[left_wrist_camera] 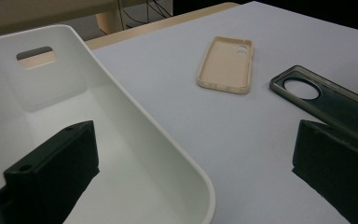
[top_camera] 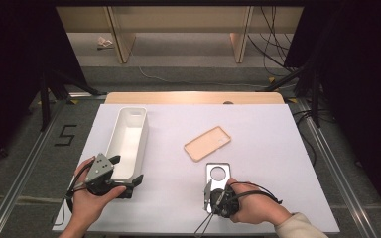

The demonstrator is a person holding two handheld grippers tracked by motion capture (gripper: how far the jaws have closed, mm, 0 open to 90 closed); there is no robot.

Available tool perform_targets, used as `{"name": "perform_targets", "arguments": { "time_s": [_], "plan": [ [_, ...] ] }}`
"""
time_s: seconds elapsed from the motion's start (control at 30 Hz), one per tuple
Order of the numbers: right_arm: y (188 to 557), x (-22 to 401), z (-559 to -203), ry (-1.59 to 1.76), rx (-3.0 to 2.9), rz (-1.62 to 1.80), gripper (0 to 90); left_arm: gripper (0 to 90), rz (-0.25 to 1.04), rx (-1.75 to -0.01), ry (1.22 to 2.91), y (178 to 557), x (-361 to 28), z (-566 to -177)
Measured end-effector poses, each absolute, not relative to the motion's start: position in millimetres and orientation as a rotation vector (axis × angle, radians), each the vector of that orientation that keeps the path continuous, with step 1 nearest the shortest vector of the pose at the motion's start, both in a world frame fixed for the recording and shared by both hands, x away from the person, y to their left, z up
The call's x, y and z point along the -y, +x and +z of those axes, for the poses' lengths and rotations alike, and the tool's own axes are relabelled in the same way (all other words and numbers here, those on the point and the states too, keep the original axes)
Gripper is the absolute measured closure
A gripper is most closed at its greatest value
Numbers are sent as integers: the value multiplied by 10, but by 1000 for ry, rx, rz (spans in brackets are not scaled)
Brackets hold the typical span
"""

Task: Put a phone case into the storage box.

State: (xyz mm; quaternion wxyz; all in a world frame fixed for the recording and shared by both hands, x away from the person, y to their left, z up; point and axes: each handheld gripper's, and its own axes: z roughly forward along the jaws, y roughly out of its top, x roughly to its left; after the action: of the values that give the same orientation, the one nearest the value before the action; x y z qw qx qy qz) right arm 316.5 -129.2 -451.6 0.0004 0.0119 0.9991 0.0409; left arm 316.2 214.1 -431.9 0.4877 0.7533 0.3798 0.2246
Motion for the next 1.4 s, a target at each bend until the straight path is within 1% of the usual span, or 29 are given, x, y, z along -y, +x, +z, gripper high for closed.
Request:
{"name": "perform_targets", "arguments": {
  "time_s": [0.47,1.13,1.4],
  "plan": [
    [3165,1335,-4476,51,-3147,190,896,0,545,-924,1829,3162,-2143,-4316],
    [3225,1511,-4148,111,-3057,521,897,0,546,-924,1824,3161,-2146,-4315],
    [3267,1550,-4088,152,-3002,622,897,0,547,-923,1824,3161,-2146,-4313]
  ]
}}
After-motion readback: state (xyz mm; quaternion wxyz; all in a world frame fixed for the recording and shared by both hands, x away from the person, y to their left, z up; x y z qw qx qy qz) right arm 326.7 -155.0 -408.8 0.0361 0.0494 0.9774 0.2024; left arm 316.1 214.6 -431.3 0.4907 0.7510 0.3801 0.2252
